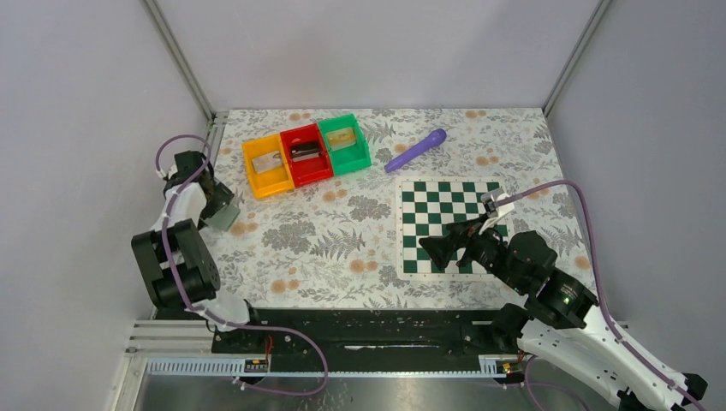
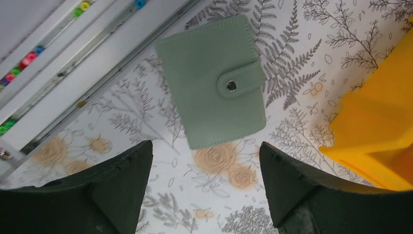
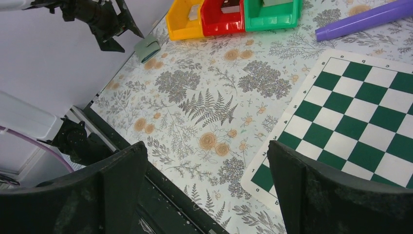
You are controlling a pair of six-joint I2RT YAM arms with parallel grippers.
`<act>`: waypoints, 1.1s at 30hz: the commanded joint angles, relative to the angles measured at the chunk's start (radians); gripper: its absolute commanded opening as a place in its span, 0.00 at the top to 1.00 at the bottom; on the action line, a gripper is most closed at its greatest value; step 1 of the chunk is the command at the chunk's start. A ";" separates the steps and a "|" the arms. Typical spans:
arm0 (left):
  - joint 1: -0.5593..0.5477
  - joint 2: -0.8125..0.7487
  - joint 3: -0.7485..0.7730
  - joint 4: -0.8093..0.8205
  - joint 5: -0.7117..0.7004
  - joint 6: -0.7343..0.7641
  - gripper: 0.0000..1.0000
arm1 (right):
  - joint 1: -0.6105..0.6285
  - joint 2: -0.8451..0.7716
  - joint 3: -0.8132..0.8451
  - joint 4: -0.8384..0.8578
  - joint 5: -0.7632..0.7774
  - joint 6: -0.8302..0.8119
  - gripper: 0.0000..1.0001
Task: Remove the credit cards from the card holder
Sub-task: Move the card holder to the center of the board.
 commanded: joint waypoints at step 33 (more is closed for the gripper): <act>0.090 0.191 0.023 0.003 0.348 -0.026 0.32 | 0.005 -0.045 0.009 -0.010 0.057 0.083 0.01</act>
